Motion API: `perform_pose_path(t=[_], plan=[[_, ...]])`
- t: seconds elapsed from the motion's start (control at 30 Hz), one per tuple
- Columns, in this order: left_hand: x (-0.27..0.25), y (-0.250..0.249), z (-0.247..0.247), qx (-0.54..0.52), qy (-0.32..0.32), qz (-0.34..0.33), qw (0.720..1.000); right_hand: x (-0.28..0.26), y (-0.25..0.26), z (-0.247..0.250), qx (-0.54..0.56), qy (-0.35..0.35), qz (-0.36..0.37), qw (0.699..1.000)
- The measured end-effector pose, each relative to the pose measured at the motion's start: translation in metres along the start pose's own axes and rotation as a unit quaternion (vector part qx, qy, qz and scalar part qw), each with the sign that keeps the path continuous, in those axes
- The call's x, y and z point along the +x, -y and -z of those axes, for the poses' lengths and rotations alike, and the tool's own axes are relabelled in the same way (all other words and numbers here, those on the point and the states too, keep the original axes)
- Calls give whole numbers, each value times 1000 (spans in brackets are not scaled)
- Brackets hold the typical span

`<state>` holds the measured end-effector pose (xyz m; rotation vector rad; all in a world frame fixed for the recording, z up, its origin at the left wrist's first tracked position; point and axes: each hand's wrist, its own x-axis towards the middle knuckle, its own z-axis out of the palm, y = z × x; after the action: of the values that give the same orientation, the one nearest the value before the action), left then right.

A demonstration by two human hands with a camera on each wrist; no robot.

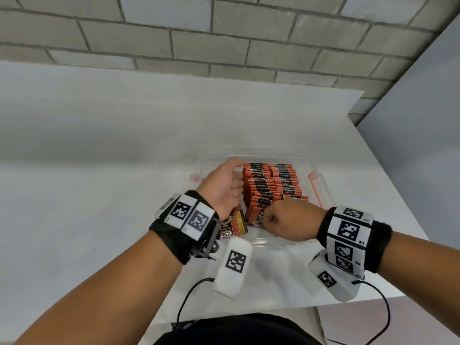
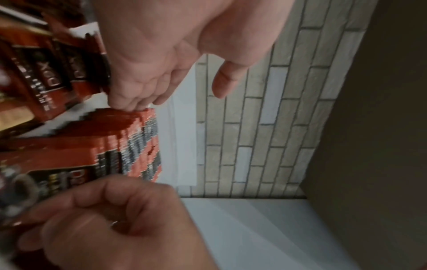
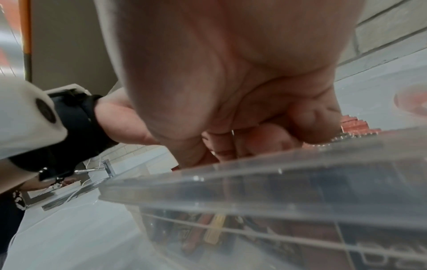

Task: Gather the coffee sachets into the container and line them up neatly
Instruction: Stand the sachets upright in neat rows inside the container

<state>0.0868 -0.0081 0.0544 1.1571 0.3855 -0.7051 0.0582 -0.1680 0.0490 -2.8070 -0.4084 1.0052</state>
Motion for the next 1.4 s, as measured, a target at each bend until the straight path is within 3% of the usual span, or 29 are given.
perform_pose_path(t=[0.13, 0.27, 0.4, 0.57, 0.63, 0.77, 1.0, 1.17, 1.23, 1.3, 1.33, 1.4], plan=[[-25, -20, 32, -30, 24, -69, 997, -3, 0, 6, 58, -65, 14, 996], [-38, -29, 75, 4, -76, -113, 991, 0, 8, 12, 160, -90, 10, 983], [-29, -13, 102, 102, -165, -93, 977, 14, 24, 24, 201, -89, 1, 976], [-17, 17, 102, 128, -123, -35, 984, 49, 46, 50, 140, -108, -30, 984], [-13, 21, 100, 111, -117, -40, 986, 60, 55, 54, 149, -77, -54, 984], [-10, 25, 101, 94, -95, -57, 989, 72, 71, 58, 38, 14, -74, 996], [-9, 27, 106, 84, -68, -82, 991, 115, 71, 46, 54, -11, -174, 983], [-5, 28, 109, 70, -46, -77, 993, 130, 66, 39, 57, -18, -166, 984], [-4, 28, 110, 67, -41, -76, 994, 123, 74, 40, 96, -14, -172, 980], [-3, 28, 111, 64, -38, -75, 994, 120, 77, 44, 254, -7, -238, 937], [-3, 29, 112, 61, -36, -74, 995, 119, 76, 42, 277, -3, -228, 933], [-3, 29, 112, 56, -32, -69, 996, 121, 76, 43, 217, 14, -219, 951]])
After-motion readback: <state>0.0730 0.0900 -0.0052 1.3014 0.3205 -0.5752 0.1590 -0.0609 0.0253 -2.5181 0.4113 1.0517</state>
